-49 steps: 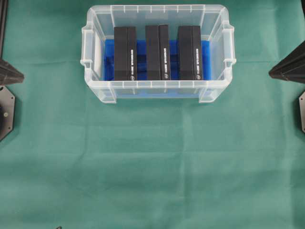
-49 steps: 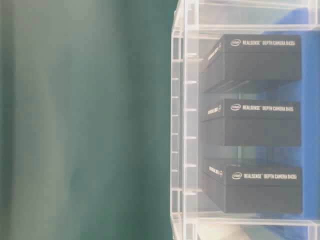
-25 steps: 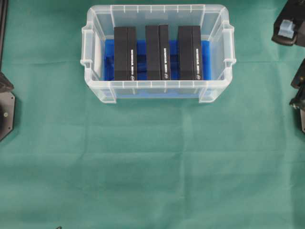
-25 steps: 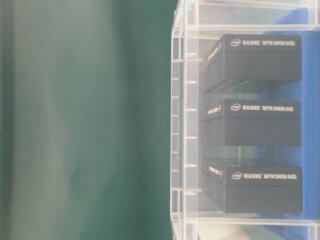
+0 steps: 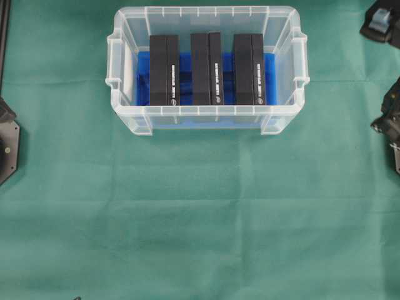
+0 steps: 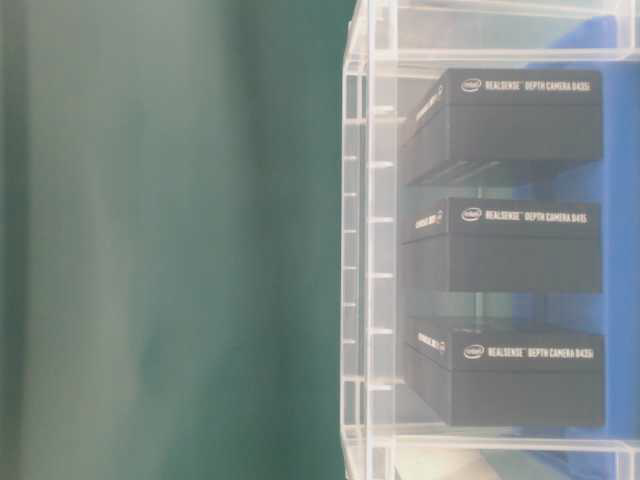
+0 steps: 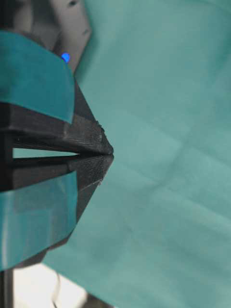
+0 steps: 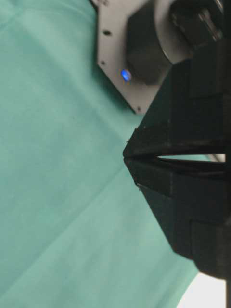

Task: Take out the box from the case.
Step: 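Move the right gripper above the case and open it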

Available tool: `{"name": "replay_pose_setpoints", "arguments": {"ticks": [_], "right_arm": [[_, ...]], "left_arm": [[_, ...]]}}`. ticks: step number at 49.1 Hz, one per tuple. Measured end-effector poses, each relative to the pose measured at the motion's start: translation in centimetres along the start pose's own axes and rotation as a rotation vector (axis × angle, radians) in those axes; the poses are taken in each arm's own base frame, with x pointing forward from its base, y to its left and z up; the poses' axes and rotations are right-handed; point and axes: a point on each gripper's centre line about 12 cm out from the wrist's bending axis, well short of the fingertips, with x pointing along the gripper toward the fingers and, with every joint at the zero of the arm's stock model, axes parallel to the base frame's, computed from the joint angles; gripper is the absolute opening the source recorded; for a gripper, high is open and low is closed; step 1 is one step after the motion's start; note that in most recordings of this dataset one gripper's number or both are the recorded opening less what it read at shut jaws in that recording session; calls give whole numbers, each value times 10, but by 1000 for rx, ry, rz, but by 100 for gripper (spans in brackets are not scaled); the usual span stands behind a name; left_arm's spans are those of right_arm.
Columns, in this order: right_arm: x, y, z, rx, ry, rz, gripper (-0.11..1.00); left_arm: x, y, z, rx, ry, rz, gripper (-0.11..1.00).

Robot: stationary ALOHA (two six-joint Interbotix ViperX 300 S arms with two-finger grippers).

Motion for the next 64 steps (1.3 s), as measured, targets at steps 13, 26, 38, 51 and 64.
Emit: {"name": "replay_pose_setpoints", "arguments": {"ticks": [13, 26, 38, 51, 64], "right_arm": [[5, -3, 1, 352, 8, -74, 0], [5, -5, 0, 494, 11, -96, 0], [10, -7, 9, 502, -26, -131, 0], [15, -26, 45, 494, -81, -119, 0], [20, -52, 74, 524, -102, -139, 0]], "left_arm": [[0, 7, 1, -450, 5, 43, 2], [0, 8, 1, -596, 3, 48, 2], [4, 17, 5, -613, 2, 125, 2], [14, 34, 25, -574, 17, 224, 2], [10, 58, 36, -654, -20, 270, 3]]}}
